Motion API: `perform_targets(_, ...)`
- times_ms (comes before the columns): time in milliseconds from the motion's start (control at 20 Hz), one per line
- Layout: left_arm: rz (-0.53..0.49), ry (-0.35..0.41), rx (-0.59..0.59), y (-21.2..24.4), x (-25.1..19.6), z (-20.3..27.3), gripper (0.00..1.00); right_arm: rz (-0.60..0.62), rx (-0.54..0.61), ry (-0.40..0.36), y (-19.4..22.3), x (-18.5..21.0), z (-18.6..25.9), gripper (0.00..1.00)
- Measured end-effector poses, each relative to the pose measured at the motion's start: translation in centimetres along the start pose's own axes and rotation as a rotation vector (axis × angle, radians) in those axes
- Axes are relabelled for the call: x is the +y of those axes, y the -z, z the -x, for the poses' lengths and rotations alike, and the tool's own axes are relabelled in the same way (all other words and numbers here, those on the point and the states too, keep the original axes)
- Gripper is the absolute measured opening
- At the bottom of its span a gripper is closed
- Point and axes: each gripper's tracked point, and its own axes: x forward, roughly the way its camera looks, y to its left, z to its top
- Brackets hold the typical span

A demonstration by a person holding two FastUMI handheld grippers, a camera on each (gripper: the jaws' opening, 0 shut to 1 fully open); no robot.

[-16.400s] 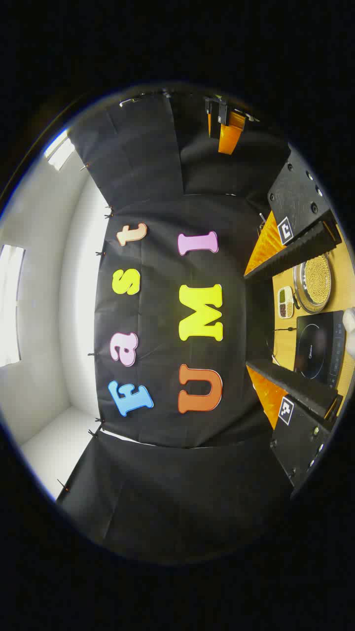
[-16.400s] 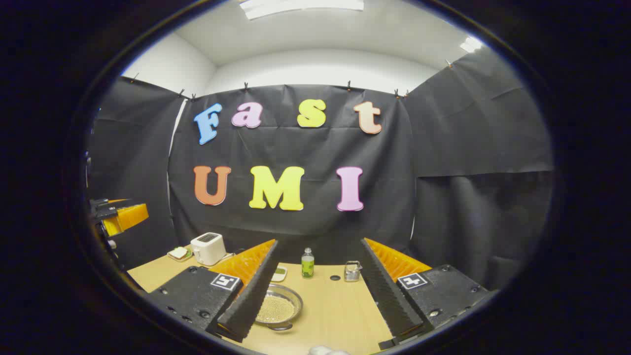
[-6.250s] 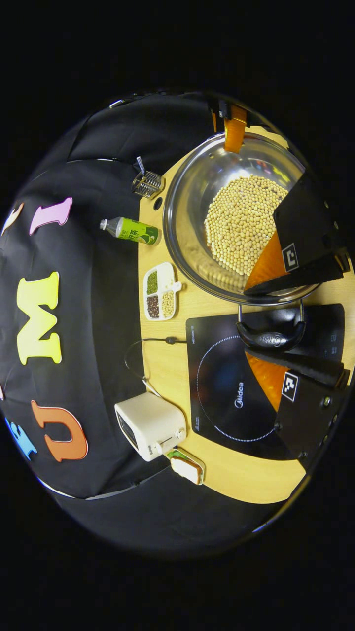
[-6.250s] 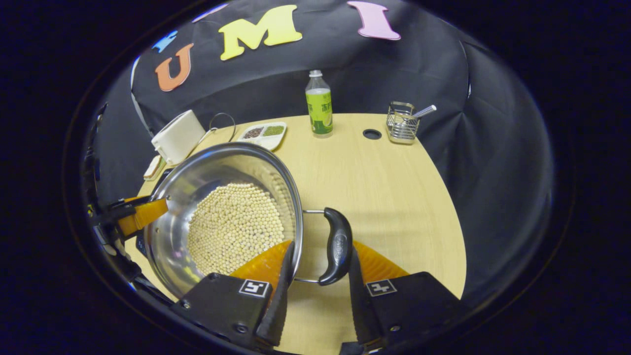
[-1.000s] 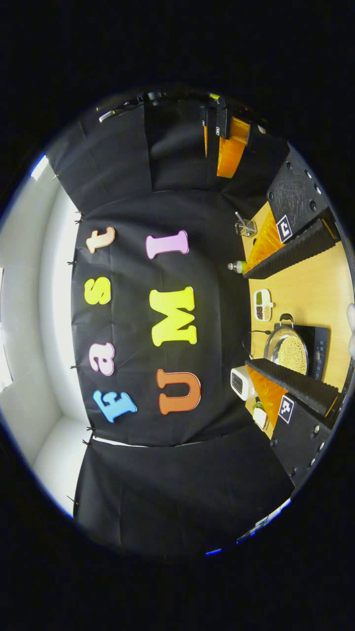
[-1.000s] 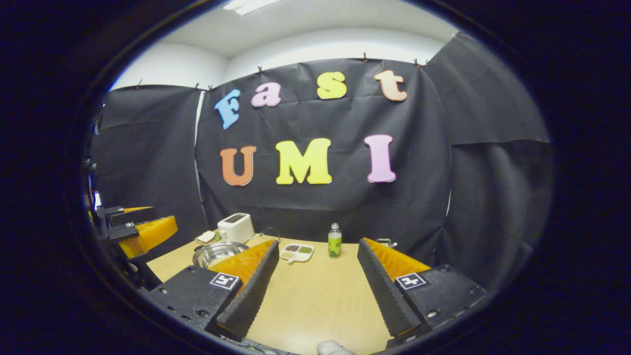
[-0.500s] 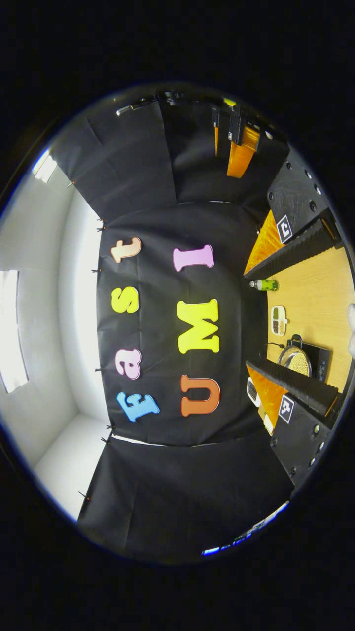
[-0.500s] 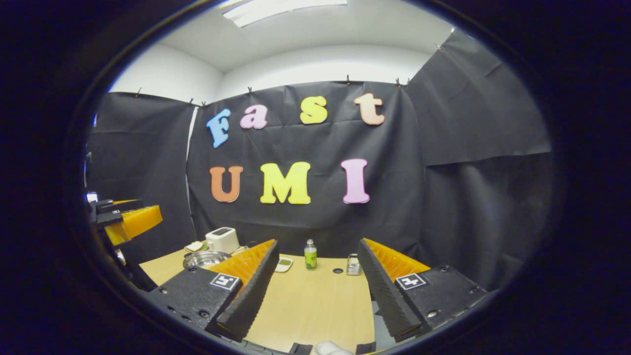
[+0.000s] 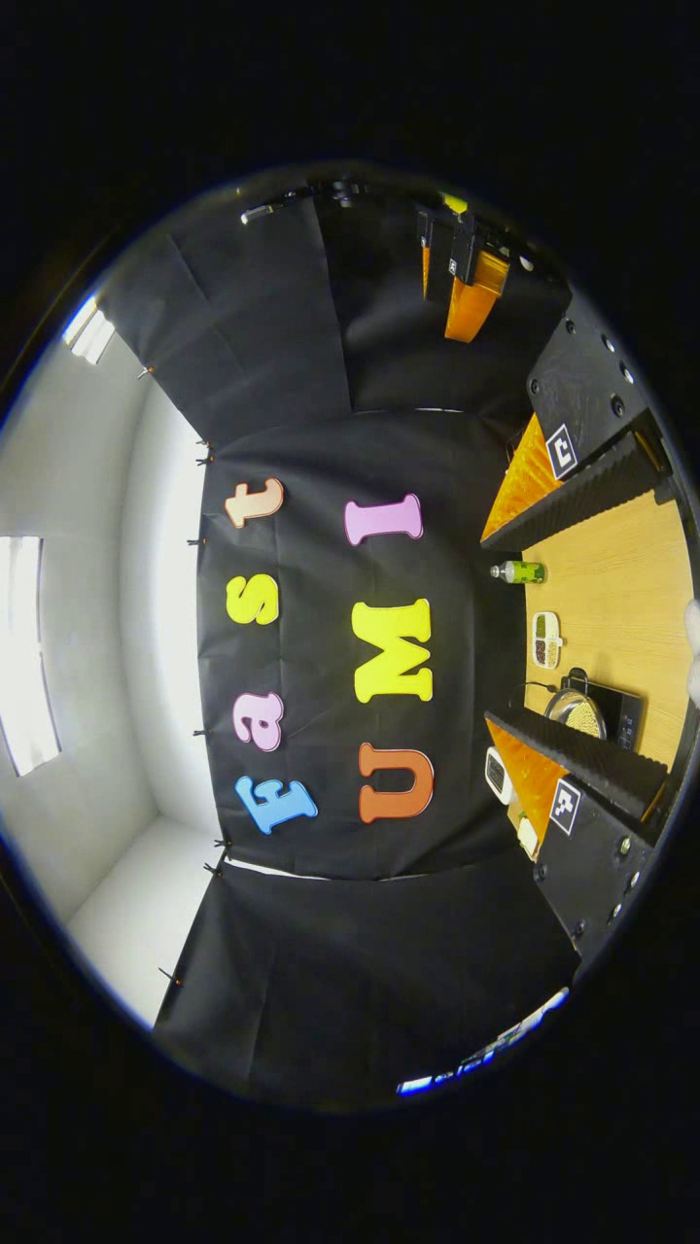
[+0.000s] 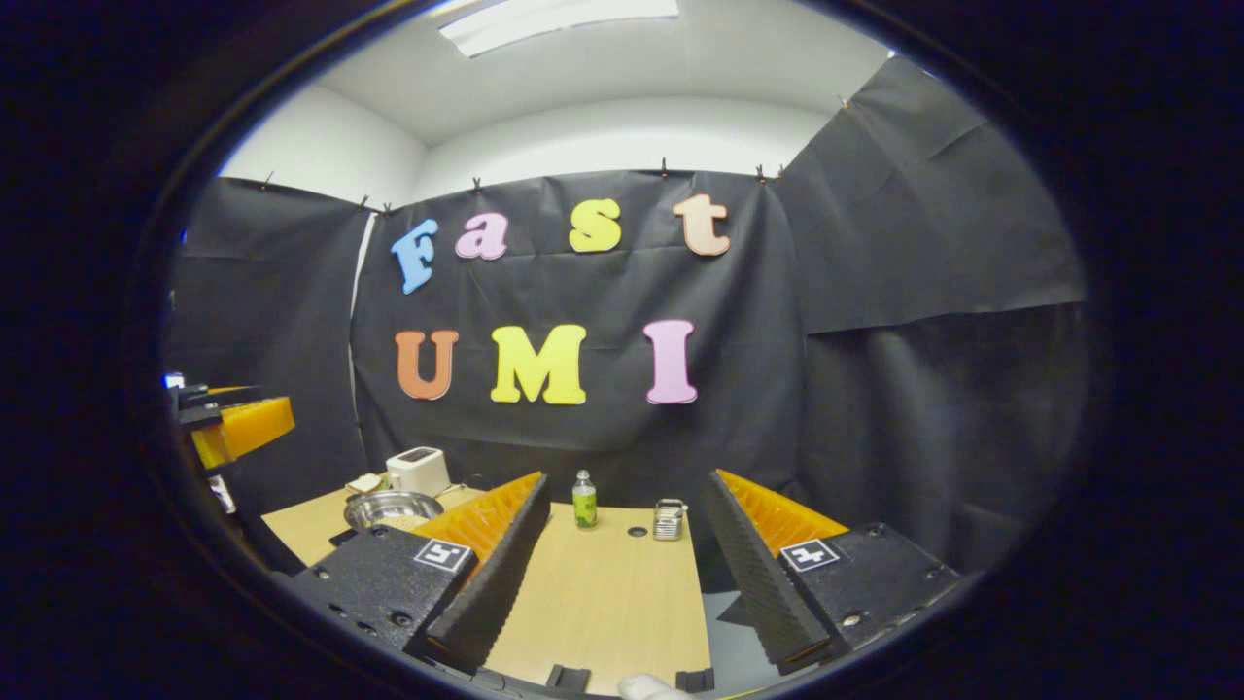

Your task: First push the handle of the pot to place it horizontally, then grasp the pot with both hands and set it on the induction cooktop.

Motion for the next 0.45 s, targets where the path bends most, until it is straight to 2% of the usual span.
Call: perform_targets(450,-0.018,-0.009,0.026,0.93,0.14,0.97,0.95,-0.031,0.015,-0.001,0.49,0.20,0.91,0.99)
